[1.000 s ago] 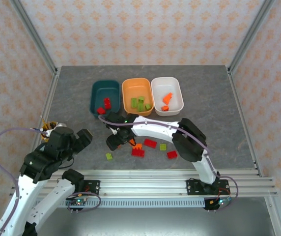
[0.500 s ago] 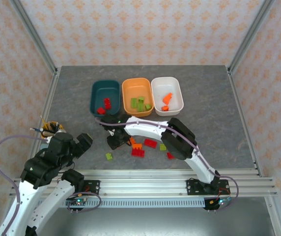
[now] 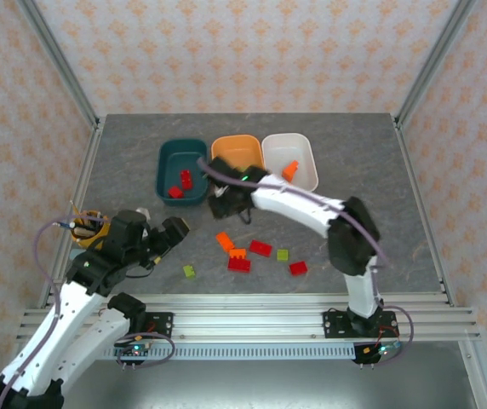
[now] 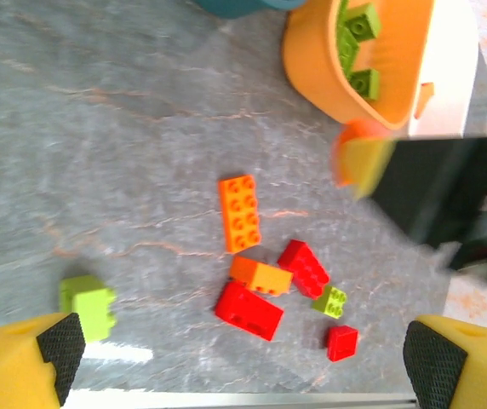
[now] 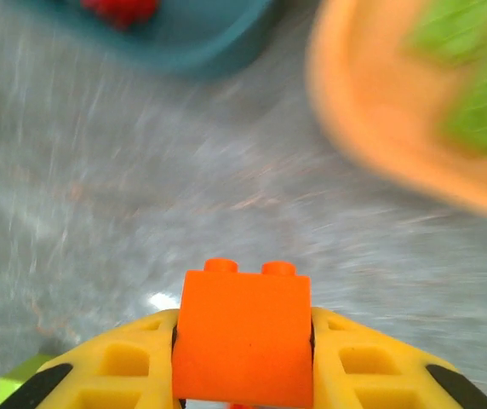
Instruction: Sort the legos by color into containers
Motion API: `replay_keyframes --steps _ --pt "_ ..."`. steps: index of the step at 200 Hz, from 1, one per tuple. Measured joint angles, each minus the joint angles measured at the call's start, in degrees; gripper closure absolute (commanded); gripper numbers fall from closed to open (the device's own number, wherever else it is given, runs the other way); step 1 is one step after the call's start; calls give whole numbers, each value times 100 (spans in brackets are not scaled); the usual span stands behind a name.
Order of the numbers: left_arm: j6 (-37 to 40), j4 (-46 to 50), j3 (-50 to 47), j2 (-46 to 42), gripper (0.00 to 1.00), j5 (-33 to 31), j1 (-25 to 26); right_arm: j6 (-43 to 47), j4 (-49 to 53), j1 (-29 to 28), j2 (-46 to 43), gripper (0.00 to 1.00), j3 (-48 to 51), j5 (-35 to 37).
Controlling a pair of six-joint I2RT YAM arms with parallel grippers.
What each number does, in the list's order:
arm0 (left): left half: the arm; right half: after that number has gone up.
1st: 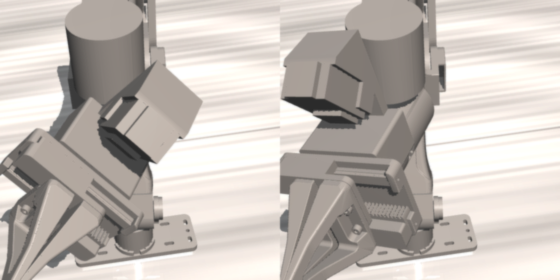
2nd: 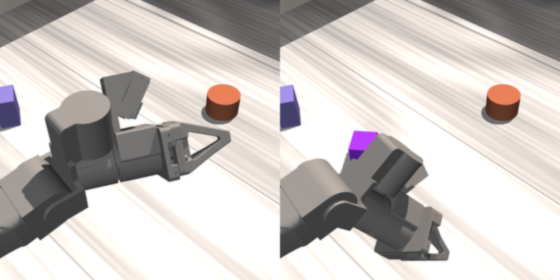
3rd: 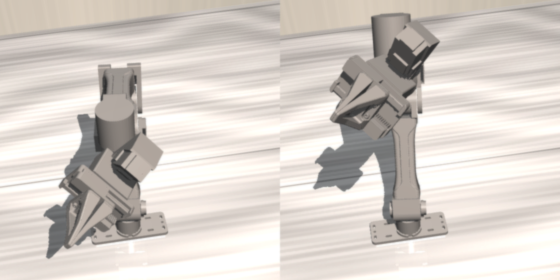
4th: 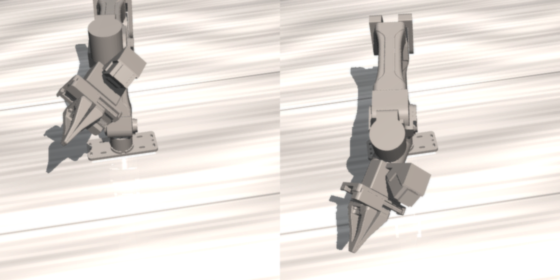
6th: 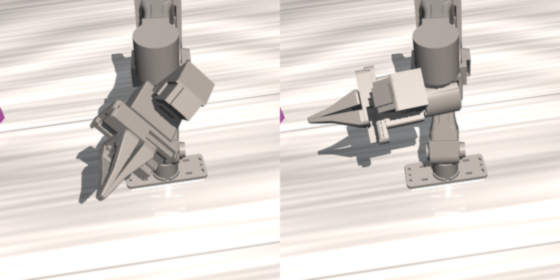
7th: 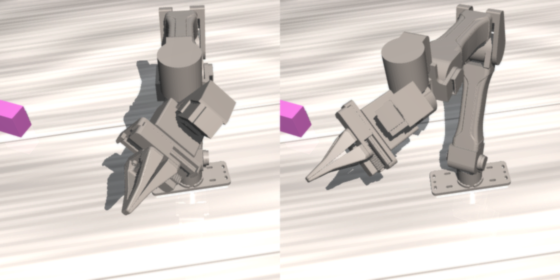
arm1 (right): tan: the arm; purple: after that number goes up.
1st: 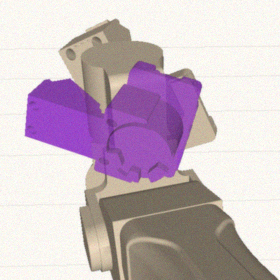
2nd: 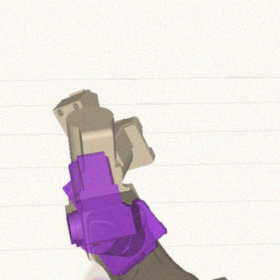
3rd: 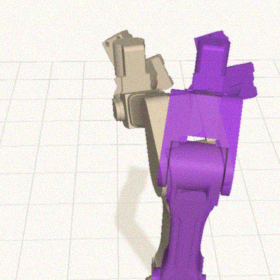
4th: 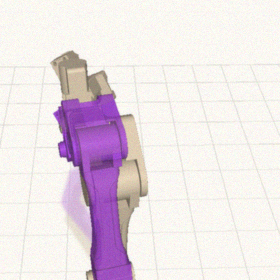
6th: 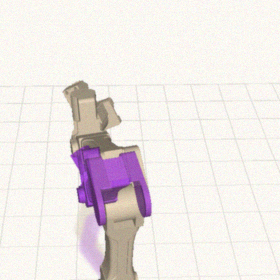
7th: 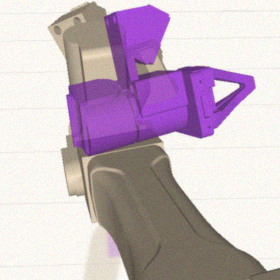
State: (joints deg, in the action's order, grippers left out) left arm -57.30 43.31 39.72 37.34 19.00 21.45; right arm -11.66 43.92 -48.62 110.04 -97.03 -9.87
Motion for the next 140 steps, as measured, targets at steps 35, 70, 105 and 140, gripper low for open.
replay_keyframes --steps 35,70,105,140 --pt "192 -748 452 1182 1 162 284 -144 -39 1528 -612 70 247 -55" --pt "380 -1213 1178 2304 1 131 715 -212 35 2485 -214 69 315 -393" --pt "382 -1543 1550 2920 1 -9 857 -197 269 2791 708 68 -190 -796" --pt "378 -1598 1681 3300 1 -146 866 -179 461 2846 1471 65 -844 -1012"
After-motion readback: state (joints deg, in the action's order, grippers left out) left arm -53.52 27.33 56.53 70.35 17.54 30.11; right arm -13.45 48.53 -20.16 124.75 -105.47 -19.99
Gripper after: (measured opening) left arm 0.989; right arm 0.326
